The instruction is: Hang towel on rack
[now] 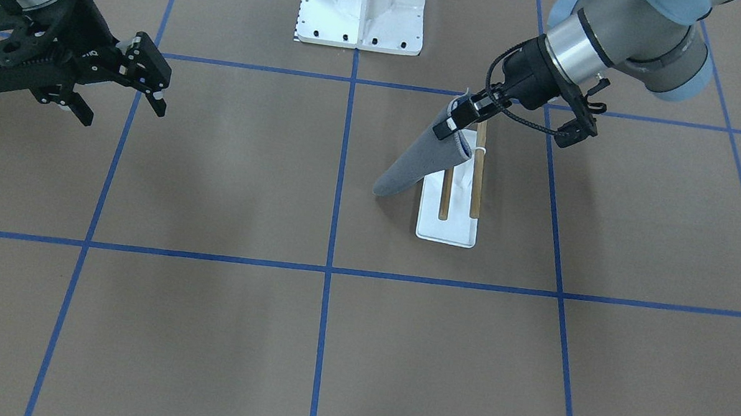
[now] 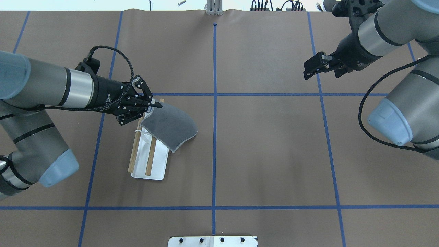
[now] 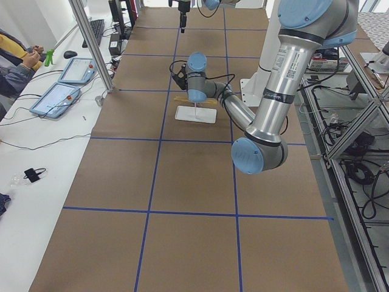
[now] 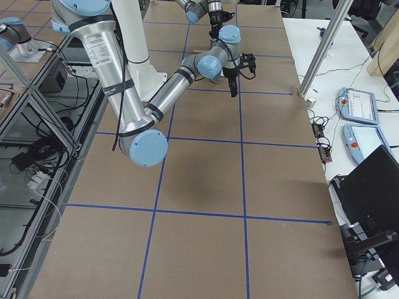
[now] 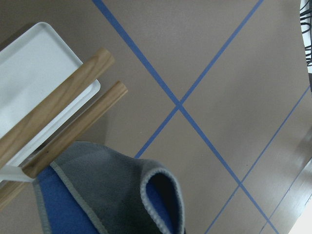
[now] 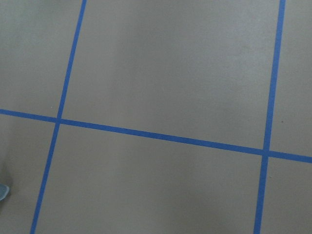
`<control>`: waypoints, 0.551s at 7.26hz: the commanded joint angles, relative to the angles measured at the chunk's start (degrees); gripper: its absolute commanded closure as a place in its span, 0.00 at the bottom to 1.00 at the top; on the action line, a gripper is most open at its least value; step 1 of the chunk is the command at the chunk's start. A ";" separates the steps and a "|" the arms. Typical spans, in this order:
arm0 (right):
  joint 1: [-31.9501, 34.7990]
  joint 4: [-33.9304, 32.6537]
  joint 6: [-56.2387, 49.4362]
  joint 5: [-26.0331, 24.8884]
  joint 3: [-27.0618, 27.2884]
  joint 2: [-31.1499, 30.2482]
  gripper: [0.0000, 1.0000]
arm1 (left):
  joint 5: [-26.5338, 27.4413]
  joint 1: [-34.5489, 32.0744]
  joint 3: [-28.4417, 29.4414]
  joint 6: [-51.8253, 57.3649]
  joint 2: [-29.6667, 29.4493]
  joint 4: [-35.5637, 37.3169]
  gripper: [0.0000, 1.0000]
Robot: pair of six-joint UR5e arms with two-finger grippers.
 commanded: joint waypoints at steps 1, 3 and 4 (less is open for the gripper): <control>1.98 0.34 -1.25 0.00 -1.77 -1.37 0.00 | -0.06 -0.66 -1.04 0.28 4.77 -0.08 1.00; 2.69 0.43 -1.34 -0.09 -2.39 -1.37 0.00 | -0.14 -3.02 -0.95 0.63 5.14 -0.35 1.00; 2.78 0.43 -1.26 -0.09 -2.83 -1.28 0.00 | -0.75 -3.90 -0.69 4.98 7.67 -0.44 1.00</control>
